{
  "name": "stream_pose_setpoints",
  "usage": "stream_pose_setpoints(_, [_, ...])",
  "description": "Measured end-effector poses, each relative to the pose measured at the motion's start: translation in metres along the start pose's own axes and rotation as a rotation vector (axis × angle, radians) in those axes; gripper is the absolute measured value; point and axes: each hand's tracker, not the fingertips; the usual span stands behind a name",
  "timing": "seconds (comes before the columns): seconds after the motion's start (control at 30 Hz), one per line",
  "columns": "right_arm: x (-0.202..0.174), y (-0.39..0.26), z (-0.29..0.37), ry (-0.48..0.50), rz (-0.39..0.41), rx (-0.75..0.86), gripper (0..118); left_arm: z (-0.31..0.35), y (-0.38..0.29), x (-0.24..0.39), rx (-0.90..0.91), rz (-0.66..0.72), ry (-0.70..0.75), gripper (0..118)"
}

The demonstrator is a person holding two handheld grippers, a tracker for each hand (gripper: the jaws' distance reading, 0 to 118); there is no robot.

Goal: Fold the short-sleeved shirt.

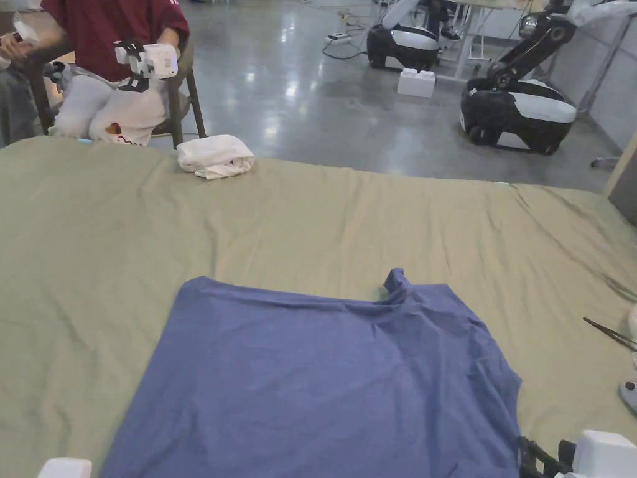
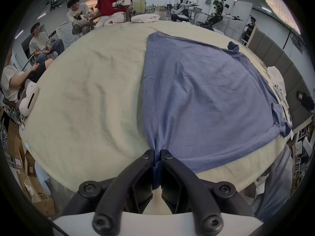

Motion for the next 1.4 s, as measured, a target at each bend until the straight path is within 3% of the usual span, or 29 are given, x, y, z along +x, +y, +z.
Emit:
stream_pose_setpoints(0.2, [0.032, -0.058, -0.006, -0.005, -0.024, -0.208, 65, -0.002, -0.009, -0.001, 0.033, -0.024, -0.006, 4])
stream_pose_setpoints(0.4, [0.031, -0.096, -0.036, 0.033, -0.035, -0.329, 62, -0.003, -0.009, 0.003, 0.033, -0.035, 0.004, 4])
stream_pose_setpoints(0.47, [0.027, -0.099, -0.044, 0.039, -0.050, -0.340, 44, -0.005, -0.010, 0.001, 0.033, -0.029, 0.002, 4])
stream_pose_setpoints(0.5, [0.025, -0.099, -0.047, 0.066, -0.061, -0.351, 24, -0.005, -0.010, 0.001, 0.033, -0.026, 0.001, 4])
stream_pose_setpoints(0.53, [0.023, -0.098, -0.049, 0.098, -0.065, -0.356, 14, -0.006, -0.010, 0.000, 0.033, -0.021, -0.001, 4])
stream_pose_setpoints(0.6, [0.018, -0.094, -0.049, 0.061, 0.005, -0.355, 9, -0.006, -0.011, -0.001, 0.034, -0.011, -0.004, 4])
stream_pose_setpoints(0.73, [0.017, -0.080, -0.038, 0.057, 0.014, -0.374, 5, -0.001, -0.010, -0.001, 0.043, -0.013, -0.007, 4])
stream_pose_setpoints(0.83, [0.014, -0.061, -0.021, 0.019, 0.086, -0.341, 5, 0.009, -0.005, -0.001, 0.072, -0.013, -0.012, 4])
stream_pose_setpoints(1.1, [0.006, 0.001, -0.015, 0.022, 0.041, -0.206, 5, 0.027, 0.041, 0.003, 0.219, 0.022, -0.044, 4])
stream_pose_setpoints(1.4, [0.011, 0.067, -0.082, 0.024, -0.043, -0.135, 5, -0.010, 0.136, -0.005, 0.251, 0.090, -0.050, 4])
